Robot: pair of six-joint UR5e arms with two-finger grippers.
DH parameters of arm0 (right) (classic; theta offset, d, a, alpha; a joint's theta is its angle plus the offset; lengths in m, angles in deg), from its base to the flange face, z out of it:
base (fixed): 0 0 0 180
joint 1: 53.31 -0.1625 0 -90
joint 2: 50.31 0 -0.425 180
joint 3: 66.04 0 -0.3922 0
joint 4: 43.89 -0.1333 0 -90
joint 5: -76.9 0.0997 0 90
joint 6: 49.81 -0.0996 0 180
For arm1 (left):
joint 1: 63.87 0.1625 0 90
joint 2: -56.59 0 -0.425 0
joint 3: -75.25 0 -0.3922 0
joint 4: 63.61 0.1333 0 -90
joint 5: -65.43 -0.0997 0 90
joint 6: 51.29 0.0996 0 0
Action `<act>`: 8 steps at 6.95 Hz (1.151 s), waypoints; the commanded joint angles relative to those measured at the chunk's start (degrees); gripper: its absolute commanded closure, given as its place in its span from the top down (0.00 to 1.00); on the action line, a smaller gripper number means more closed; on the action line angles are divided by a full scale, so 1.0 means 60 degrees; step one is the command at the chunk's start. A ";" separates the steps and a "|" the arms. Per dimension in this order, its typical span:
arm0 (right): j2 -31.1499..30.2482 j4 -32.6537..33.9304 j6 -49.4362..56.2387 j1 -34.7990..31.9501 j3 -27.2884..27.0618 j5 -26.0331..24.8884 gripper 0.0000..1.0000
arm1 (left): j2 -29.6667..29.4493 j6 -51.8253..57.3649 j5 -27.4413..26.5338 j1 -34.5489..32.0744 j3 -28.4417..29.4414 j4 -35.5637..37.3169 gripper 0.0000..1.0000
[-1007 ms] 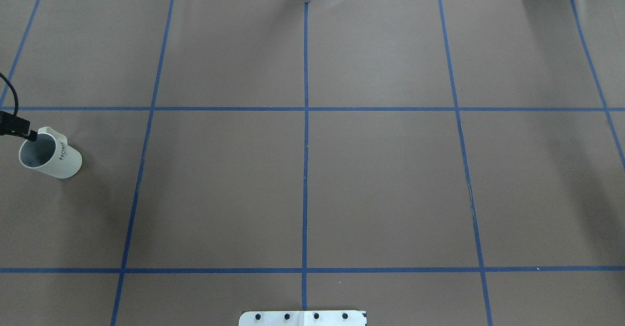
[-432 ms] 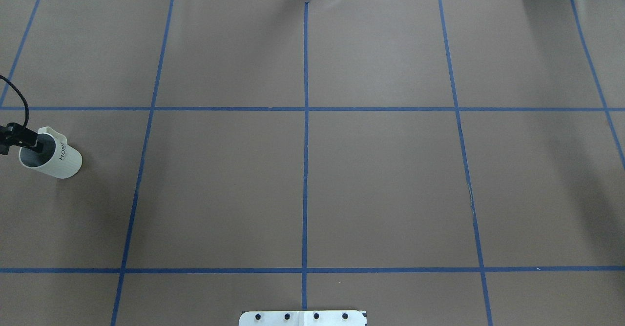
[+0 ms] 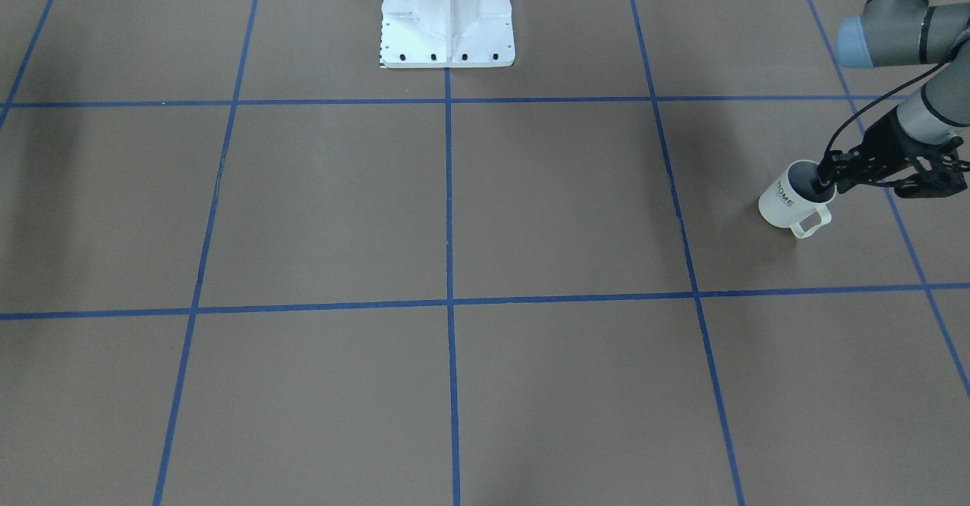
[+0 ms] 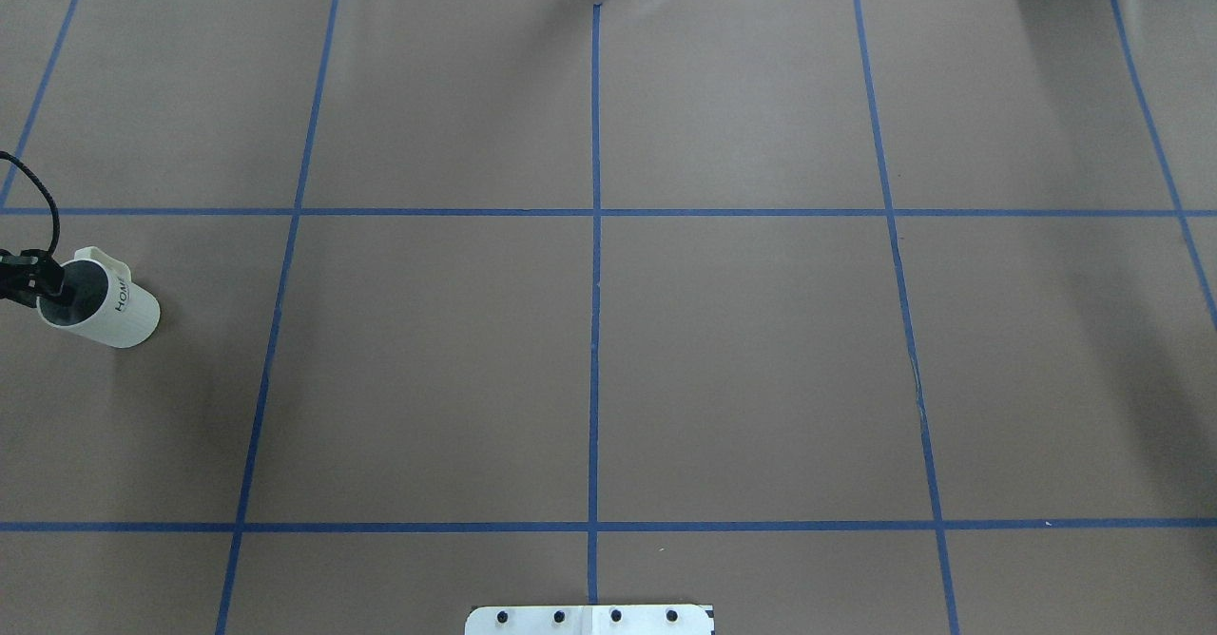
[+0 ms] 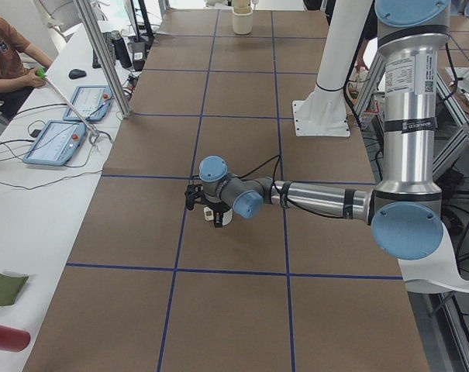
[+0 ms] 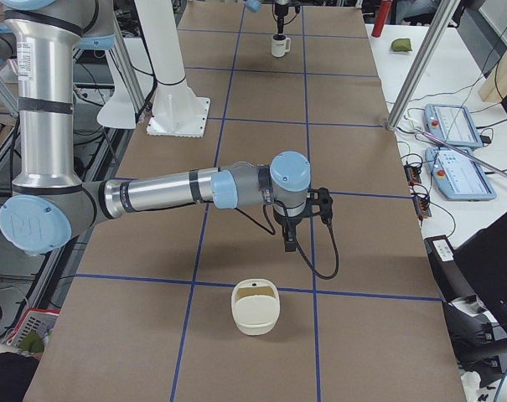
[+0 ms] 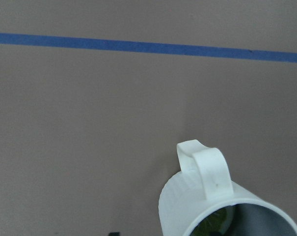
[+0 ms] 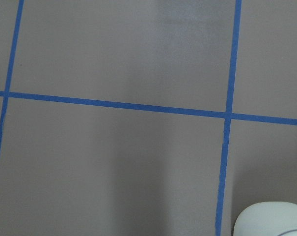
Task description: Left arm hands cup to right arm to dump lemon
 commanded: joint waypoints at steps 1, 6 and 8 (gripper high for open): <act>0.0000 -0.0001 0.0001 0.0000 -0.0033 0.0015 1.00 | -0.0083 -0.0034 -0.0001 0.0145 0.0081 0.0012 0.00; 0.1299 -0.0554 -0.0380 0.0073 -0.0591 -0.0073 1.00 | -0.1964 0.0025 0.1578 -0.1272 -0.0241 0.2913 0.00; 0.2396 -0.0630 -0.0976 0.1151 -0.0517 -0.0800 1.00 | -0.3956 -0.0048 0.1479 -0.1305 -0.0271 0.5915 0.00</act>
